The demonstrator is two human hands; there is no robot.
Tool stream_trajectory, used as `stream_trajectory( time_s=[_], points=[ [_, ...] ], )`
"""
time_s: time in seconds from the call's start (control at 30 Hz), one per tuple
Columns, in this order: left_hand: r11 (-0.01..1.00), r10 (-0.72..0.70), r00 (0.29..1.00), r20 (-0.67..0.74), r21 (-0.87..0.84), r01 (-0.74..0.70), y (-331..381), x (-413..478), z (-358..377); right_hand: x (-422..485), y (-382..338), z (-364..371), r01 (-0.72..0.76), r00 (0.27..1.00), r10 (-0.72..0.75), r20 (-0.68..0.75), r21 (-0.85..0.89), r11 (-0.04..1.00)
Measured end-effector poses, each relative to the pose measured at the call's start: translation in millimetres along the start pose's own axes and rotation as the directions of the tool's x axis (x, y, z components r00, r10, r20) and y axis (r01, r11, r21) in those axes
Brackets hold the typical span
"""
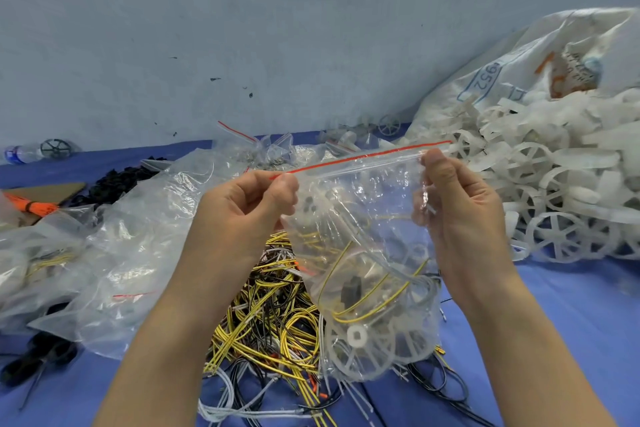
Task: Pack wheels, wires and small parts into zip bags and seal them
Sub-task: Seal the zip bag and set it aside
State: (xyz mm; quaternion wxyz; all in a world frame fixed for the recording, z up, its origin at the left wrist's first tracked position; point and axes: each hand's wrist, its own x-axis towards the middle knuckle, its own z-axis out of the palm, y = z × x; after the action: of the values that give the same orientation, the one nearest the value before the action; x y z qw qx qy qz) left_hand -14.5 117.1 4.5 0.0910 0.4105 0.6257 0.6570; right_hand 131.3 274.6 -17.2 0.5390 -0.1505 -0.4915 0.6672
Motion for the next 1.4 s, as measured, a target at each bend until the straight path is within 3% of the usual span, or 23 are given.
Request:
stream_trajectory(
  time_s=[0.47, 0.77, 1.03, 1.17, 1.27, 1.4],
  points=[
    [0.999, 0.03, 0.997, 0.075, -0.015, -0.029, -3.6, -2.3, 7.7, 0.1, 2.3, 0.4, 0.016, 1.0, -0.016, 0.022, -0.006, 1.0],
    [0.959, -0.145, 0.979, 0.144, -0.224, 0.175, -13.5, -1.7, 20.3, -0.8, 3.8, 1.2, 0.01, 1.0, -0.009, 0.026, -0.017, 1.0],
    [0.922, -0.142, 0.985, 0.096, -0.35, 0.167, -15.9, -0.4, 27.9, -1.9, 4.0, -0.7, -0.007, 0.999, 0.007, 0.036, -0.011, 1.0],
    [0.916, -0.174, 0.98, 0.095, -0.35, 0.196, -16.0, -2.5, 31.3, -0.1, 4.5, -2.6, -0.075, 0.987, 0.077, 0.139, -0.021, 0.997],
    [0.897, -0.192, 0.973, 0.129, -0.379, 0.227, -14.8, -5.0, 37.1, -1.2, 5.1, -0.8, -0.131, 0.95, 0.16, 0.266, -0.125, 0.983],
    [0.896, -0.181, 0.966, 0.183, -0.373, 0.239, -13.7, -6.7, 44.2, -3.7, 6.4, 1.5, -0.136, 0.941, 0.182, 0.286, -0.173, 0.976]
  ],
)
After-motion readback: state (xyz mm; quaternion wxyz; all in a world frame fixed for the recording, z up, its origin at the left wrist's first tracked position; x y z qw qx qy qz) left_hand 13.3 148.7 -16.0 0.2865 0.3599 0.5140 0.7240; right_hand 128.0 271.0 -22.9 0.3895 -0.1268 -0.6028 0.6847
